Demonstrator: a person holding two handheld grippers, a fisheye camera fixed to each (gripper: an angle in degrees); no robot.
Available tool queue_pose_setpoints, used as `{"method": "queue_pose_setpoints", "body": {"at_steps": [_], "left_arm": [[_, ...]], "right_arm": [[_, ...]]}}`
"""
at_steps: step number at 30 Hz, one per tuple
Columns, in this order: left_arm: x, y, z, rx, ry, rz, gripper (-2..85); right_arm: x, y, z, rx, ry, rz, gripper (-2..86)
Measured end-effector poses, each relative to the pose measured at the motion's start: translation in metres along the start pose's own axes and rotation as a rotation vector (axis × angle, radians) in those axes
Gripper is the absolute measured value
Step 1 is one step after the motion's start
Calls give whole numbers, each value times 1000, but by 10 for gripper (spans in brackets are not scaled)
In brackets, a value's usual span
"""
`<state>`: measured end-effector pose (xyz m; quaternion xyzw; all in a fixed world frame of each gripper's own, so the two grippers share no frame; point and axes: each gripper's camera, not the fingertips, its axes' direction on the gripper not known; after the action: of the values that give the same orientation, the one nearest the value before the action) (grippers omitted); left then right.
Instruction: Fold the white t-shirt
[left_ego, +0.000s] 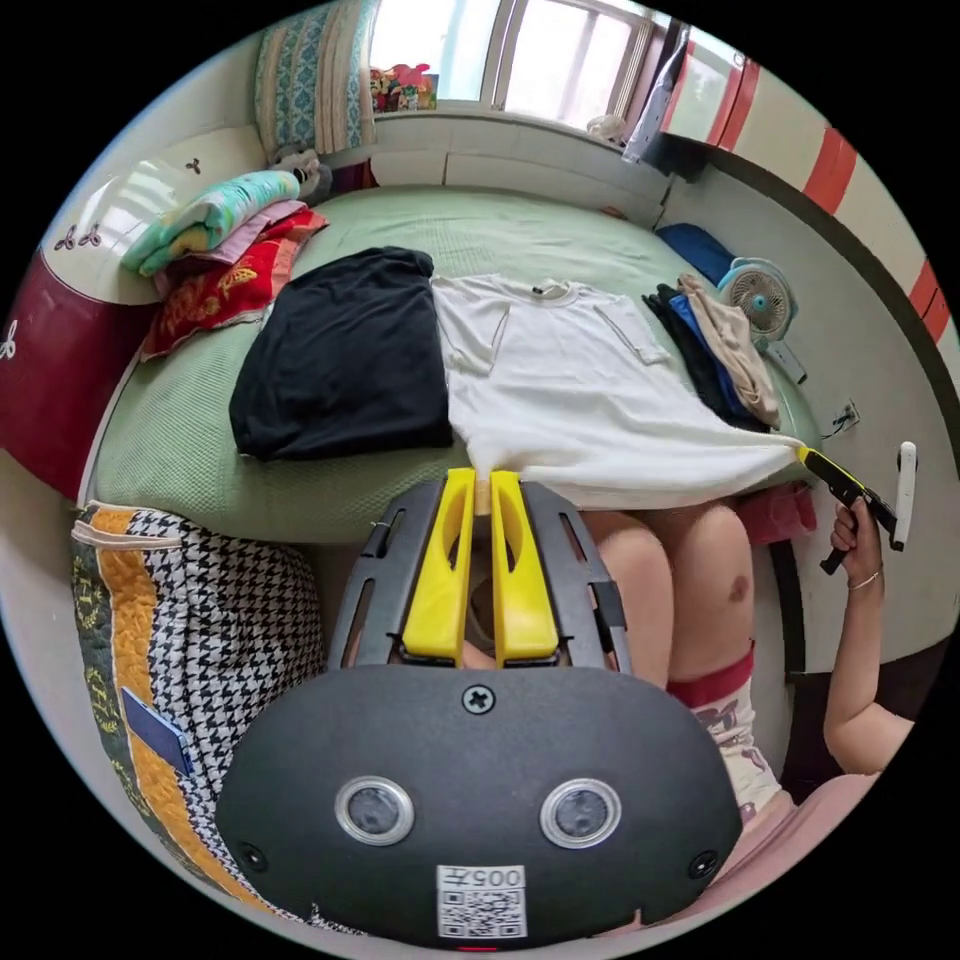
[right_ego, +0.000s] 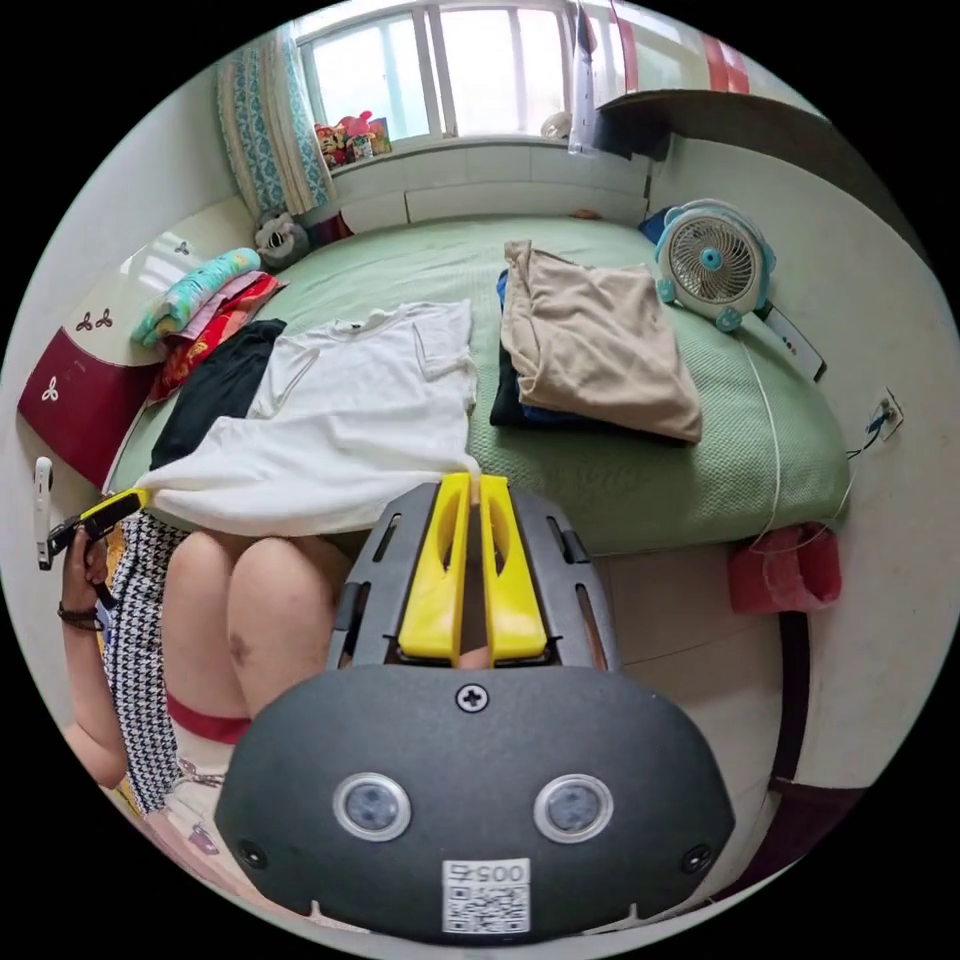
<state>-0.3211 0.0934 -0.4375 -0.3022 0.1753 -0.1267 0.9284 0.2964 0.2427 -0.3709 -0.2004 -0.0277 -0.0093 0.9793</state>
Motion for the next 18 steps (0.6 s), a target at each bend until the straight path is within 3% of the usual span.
{"method": "queue_pose_setpoints", "body": {"at_steps": [11,18], "left_arm": [[-16,68,-33,-50,50,-69,38],[-19,66,-60,-18,53,-46,38]], "right_arm": [[-5,67,-56,-41,36,20,-14],[-5,79,-80,-66,35,40,-14]]}}
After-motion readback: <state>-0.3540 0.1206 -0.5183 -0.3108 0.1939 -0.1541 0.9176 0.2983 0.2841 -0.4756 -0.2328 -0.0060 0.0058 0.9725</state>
